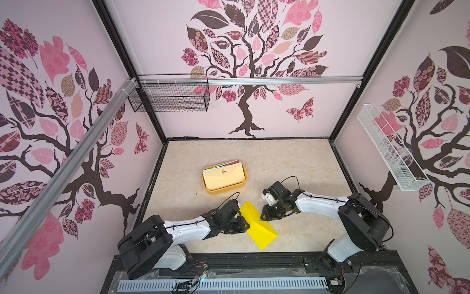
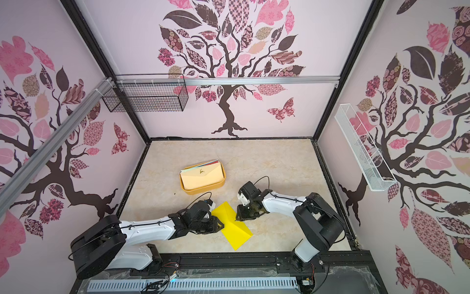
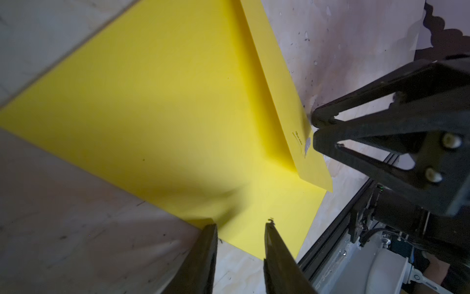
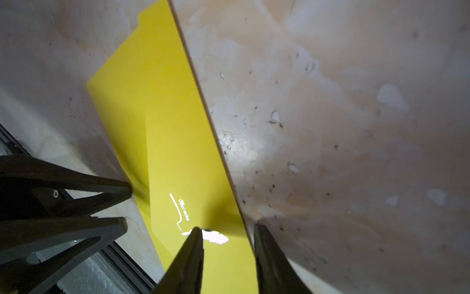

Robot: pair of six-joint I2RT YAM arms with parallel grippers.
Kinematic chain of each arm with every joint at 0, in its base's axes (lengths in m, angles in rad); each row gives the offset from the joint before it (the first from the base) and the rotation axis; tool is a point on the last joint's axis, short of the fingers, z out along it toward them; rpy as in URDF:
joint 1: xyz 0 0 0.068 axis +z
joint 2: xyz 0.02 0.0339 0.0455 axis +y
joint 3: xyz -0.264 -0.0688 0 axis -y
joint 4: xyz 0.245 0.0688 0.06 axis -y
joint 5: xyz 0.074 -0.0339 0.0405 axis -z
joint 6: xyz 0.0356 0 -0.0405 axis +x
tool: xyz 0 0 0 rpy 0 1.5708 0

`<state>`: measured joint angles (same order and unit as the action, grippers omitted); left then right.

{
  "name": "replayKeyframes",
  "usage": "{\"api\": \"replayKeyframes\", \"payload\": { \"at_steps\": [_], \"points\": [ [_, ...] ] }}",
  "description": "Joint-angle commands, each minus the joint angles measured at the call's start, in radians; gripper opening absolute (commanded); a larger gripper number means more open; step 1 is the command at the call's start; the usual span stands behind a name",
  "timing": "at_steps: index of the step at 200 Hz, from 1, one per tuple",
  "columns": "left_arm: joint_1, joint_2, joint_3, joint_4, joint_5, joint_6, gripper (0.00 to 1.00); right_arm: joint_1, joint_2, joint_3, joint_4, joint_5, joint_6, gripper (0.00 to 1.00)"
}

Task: Put the sealed envelopes into the storage box
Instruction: Pick up the envelope from the center of the board.

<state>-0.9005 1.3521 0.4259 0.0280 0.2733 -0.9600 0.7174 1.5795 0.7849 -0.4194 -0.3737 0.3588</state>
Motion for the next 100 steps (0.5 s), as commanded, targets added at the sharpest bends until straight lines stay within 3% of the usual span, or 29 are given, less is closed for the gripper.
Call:
{"api": "replayKeyframes", "payload": {
  "at_steps": [1, 26, 100],
  "points": [
    [-0.003, 0.022, -0.029, -0.046, -0.026, 0.014, 0.31, 0.028, 0.046, -0.010, -0.038, 0.040, 0.017, 0.40],
    [-0.003, 0.038, -0.023, -0.046, -0.025, 0.018, 0.25, 0.051, 0.055, -0.002, -0.026, 0.015, 0.032, 0.40],
    [-0.003, 0.058, -0.025, -0.042, -0.030, 0.026, 0.25, 0.051, -0.037, -0.037, 0.107, -0.176, 0.103, 0.40]
  ]
}}
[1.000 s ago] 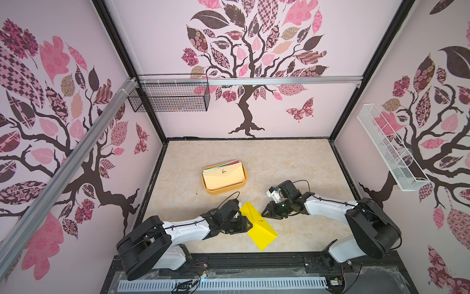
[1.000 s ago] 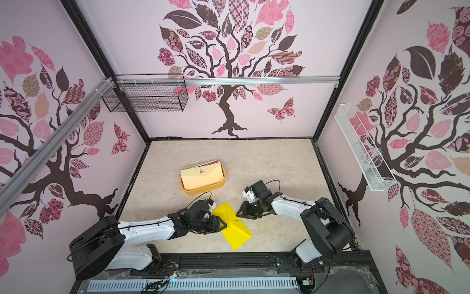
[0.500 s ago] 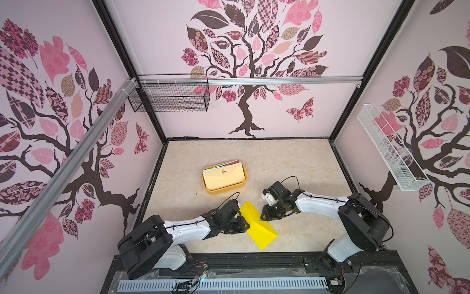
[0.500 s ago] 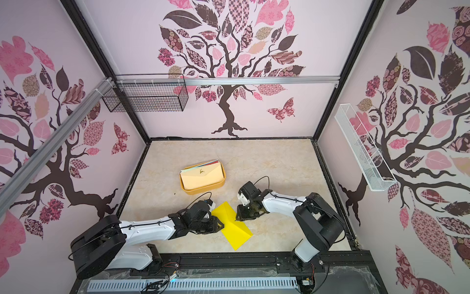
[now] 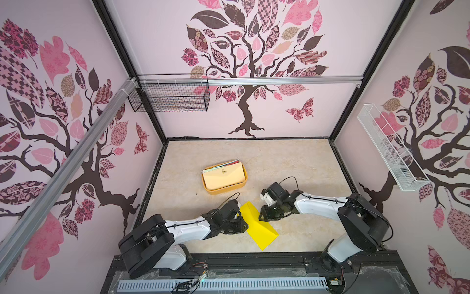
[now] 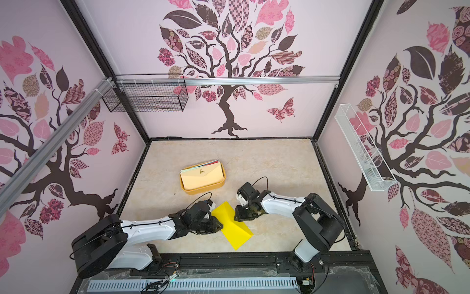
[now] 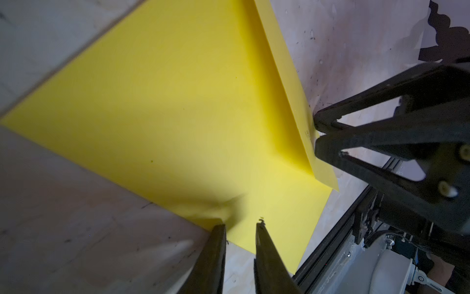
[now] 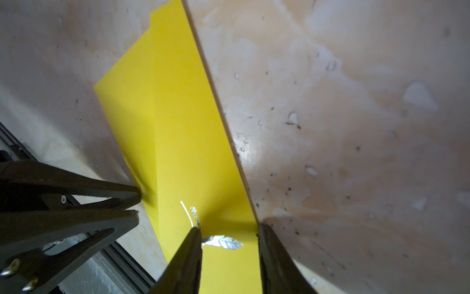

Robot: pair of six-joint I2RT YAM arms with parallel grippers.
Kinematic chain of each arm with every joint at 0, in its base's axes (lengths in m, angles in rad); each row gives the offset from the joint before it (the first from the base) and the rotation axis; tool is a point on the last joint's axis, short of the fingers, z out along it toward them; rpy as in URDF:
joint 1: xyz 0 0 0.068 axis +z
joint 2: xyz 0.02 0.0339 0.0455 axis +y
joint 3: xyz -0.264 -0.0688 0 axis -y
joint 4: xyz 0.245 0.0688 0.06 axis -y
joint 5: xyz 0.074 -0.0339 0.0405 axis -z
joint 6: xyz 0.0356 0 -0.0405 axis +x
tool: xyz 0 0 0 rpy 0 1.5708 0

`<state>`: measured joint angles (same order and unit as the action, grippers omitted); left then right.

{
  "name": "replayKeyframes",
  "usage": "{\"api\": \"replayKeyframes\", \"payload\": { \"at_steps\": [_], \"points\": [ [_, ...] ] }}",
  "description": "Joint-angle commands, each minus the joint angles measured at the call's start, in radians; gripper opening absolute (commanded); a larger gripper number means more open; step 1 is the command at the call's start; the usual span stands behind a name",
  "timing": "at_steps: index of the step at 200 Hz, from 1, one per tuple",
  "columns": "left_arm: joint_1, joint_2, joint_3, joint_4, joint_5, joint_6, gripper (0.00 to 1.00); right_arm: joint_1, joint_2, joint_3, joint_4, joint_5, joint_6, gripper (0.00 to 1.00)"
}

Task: Put the sealed envelopes into the storage box
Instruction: Pick up the envelope from the center of the board.

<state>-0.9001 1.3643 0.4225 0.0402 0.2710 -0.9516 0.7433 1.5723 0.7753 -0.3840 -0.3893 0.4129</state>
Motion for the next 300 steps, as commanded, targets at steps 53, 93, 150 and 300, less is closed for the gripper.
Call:
{"api": "replayKeyframes", "payload": {
  "at_steps": [53, 93, 150, 300],
  "points": [
    [-0.003, 0.046, -0.032, -0.051, -0.035, 0.020, 0.25, 0.024, -0.079, -0.054, 0.124, -0.198, 0.073, 0.41],
    [-0.004, 0.044, -0.040, -0.053, -0.037, 0.024, 0.25, 0.024, -0.127, -0.042, 0.051, -0.090, 0.042, 0.41],
    [-0.003, -0.096, 0.032, -0.211, -0.010, 0.091, 0.23, -0.020, -0.323, -0.088, -0.195, 0.135, 0.042, 0.41],
    [0.158, 0.053, 0.403, -0.421, 0.087, 0.307, 0.51, 0.028, -0.674, -0.287, -0.283, 0.140, 0.290, 0.43]
  ]
}}
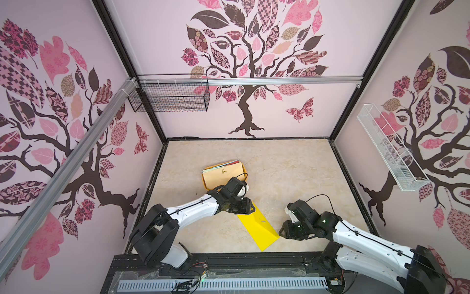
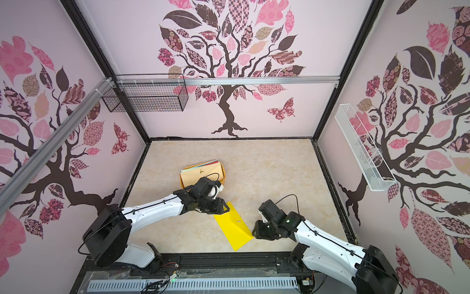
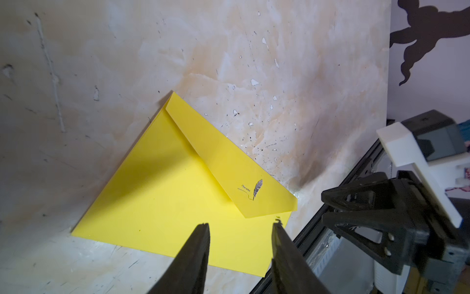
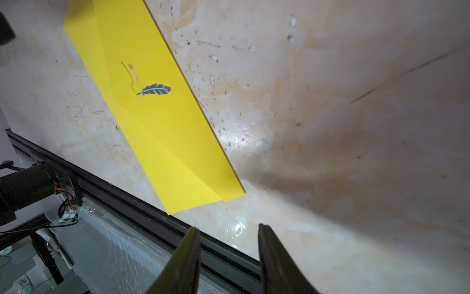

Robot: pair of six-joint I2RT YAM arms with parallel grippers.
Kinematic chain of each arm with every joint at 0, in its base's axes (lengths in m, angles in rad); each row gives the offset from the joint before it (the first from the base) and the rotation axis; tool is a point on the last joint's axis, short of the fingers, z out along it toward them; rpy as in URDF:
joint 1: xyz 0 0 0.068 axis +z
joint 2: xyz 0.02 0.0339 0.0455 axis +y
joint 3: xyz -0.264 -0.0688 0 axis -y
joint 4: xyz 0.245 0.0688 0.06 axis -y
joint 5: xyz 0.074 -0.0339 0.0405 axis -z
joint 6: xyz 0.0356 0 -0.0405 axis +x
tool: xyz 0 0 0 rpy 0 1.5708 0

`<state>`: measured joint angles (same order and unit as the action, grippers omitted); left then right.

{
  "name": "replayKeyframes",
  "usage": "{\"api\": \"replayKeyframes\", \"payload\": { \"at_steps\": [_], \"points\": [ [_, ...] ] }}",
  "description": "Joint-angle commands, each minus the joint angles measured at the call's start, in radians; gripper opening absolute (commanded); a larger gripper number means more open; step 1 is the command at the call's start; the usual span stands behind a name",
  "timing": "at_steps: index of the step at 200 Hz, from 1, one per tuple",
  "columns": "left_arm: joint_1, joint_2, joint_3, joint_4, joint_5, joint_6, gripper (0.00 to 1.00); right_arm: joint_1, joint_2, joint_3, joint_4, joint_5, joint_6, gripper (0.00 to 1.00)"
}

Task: Put the sealed envelopes into the storage box
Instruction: Pick up the envelope from the center of the board.

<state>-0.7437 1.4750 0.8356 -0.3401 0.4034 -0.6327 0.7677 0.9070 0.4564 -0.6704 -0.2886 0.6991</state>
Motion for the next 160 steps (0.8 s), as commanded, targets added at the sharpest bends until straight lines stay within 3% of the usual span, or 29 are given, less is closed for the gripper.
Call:
{"api": "replayKeyframes", "payload": {
  "at_steps": [1, 44, 70, 123, 160],
  "points": [
    [0.002, -0.060, -0.013, -0.042, -0.050, -0.014, 0.51, 0.005, -0.008, 0.033, 0.003, 0.041, 0.004, 0.43],
    [-0.031, -0.154, -0.167, 0.087, -0.060, -0.169, 0.55, 0.004, 0.082, 0.087, 0.016, 0.079, -0.032, 0.42],
    [-0.082, -0.122, -0.159, 0.117, -0.105, -0.206, 0.56, 0.001, 0.097, 0.101, 0.039, 0.103, -0.039, 0.43],
    [-0.103, -0.049, -0.135, 0.190, -0.126, -0.252, 0.56, -0.040, 0.121, 0.103, 0.064, 0.146, -0.084, 0.43],
    [-0.108, -0.034, -0.135, 0.196, -0.166, -0.265, 0.54, -0.083, 0.154, 0.064, 0.108, 0.089, -0.089, 0.43]
  ]
}}
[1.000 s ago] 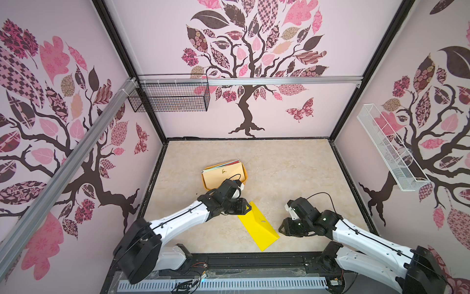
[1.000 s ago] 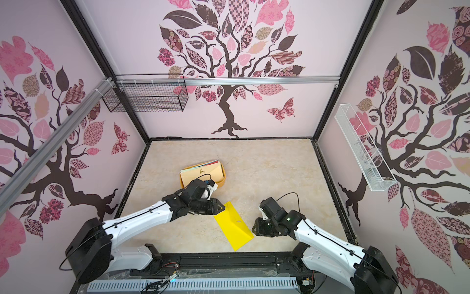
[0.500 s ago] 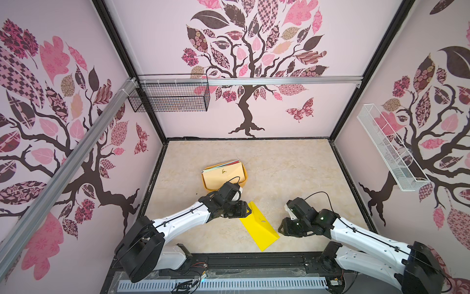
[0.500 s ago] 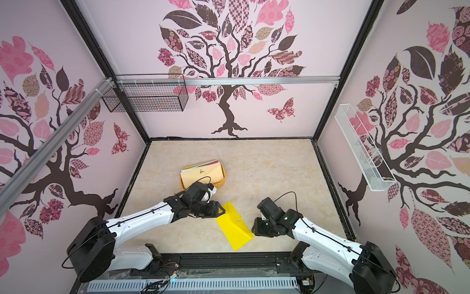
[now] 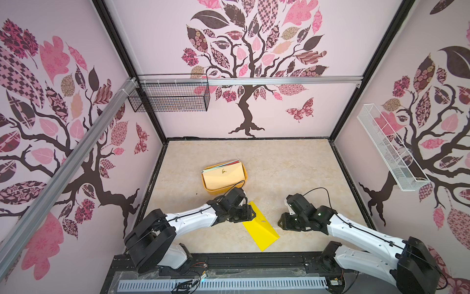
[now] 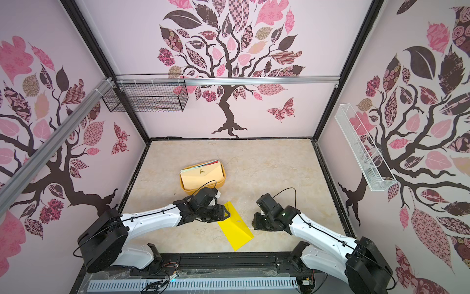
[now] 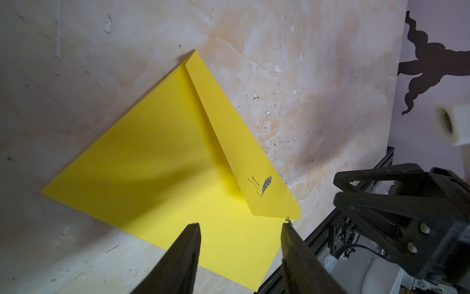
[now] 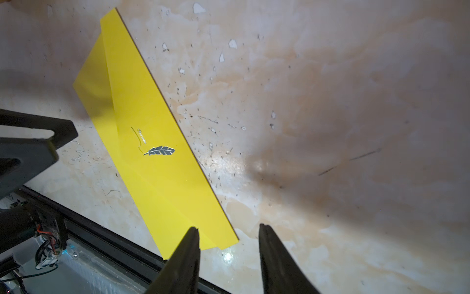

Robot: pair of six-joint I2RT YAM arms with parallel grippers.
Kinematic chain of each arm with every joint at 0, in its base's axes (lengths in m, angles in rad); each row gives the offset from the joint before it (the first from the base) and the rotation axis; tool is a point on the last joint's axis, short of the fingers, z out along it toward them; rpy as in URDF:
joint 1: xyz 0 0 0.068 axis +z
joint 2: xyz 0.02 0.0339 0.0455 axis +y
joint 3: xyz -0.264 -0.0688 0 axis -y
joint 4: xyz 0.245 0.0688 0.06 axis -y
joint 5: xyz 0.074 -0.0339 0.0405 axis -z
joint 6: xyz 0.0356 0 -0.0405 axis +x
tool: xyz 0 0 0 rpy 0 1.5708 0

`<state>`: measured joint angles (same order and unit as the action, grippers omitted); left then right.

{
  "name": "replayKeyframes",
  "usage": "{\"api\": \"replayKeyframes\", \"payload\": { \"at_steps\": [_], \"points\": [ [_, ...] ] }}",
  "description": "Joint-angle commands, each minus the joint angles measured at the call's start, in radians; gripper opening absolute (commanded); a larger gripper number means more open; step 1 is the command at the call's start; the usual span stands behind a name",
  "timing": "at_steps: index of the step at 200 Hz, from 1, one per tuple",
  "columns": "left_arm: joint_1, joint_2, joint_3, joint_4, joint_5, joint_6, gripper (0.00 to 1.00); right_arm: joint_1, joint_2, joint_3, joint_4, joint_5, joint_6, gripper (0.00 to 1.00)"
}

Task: Put the sealed envelopes into the storage box
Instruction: Pick up the envelope from the center of the board.

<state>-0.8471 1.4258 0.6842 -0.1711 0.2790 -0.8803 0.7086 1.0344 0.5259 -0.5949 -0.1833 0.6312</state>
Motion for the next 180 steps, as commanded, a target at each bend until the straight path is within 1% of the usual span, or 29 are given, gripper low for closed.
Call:
{"api": "replayKeyframes", "payload": {
  "at_steps": [1, 33, 70, 117, 162, 180],
  "points": [
    [-0.004, 0.016, 0.017, 0.028, -0.042, -0.017, 0.54, -0.023, 0.027, -0.005, 0.033, -0.017, -0.022, 0.43],
    [-0.026, 0.079, 0.039, 0.056, -0.046, -0.030, 0.48, -0.027, 0.037, -0.006, 0.046, -0.021, -0.024, 0.43],
    [-0.052, 0.151, 0.050, 0.104, -0.041, -0.056, 0.45, -0.034, 0.056, -0.012, 0.062, -0.038, -0.025, 0.43],
    [-0.054, 0.192, 0.054, 0.151, -0.031, -0.076, 0.37, -0.038, 0.080, -0.011, 0.076, -0.054, -0.030, 0.42],
    [-0.055, 0.230, 0.056, 0.199, -0.015, -0.101, 0.32, -0.037, 0.089, -0.012, 0.083, -0.062, -0.031, 0.43],
    [-0.055, 0.231, 0.051, 0.215, -0.015, -0.105, 0.27, -0.038, 0.090, -0.013, 0.085, -0.062, -0.031, 0.43]
  ]
}}
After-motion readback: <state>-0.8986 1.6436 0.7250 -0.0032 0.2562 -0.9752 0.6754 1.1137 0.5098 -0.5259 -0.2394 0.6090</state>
